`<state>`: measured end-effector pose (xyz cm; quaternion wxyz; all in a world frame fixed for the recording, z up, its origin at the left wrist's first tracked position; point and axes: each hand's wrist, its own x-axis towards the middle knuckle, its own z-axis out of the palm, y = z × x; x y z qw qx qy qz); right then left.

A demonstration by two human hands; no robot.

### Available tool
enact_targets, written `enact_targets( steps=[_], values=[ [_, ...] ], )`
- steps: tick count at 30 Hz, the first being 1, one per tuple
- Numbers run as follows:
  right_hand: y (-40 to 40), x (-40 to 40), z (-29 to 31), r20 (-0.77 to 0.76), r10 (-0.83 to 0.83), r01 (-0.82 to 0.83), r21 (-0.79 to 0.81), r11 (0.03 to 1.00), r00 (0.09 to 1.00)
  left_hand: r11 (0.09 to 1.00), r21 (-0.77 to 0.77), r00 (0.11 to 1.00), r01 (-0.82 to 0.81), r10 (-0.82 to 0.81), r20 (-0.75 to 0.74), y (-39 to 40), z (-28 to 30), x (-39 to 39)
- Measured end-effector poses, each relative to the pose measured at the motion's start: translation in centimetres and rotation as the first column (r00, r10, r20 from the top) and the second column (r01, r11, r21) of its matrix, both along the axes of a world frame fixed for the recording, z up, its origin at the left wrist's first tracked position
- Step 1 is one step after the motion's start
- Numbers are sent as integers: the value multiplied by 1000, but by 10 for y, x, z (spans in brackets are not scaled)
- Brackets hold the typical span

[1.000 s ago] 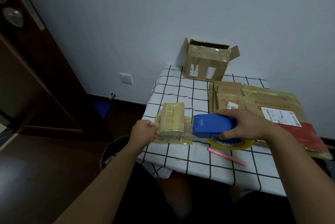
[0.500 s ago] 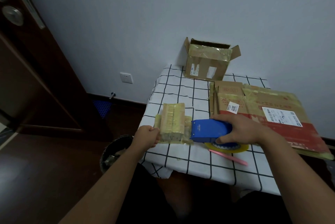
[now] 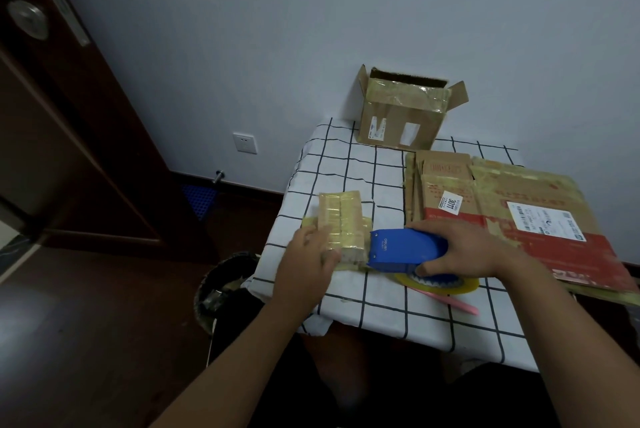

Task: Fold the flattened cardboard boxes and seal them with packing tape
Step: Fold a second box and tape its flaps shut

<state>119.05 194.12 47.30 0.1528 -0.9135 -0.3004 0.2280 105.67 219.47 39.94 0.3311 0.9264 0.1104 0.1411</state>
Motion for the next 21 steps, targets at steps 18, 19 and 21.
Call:
enact_targets(
  steps=[18,19,21],
  values=[
    [14,-13,19,-33,63,-63,-17,998,997,792,544,956,276,-283,-74,13,-15,7],
    [16,-14,19,-31,67,-68,-31,997,997,801,522,954,294,-277,-112,12,-17,7],
    [23,-15,21,-30,84,-86,-66,994,996,800,517,952,305,-265,-152,9,-17,8]
  ],
)
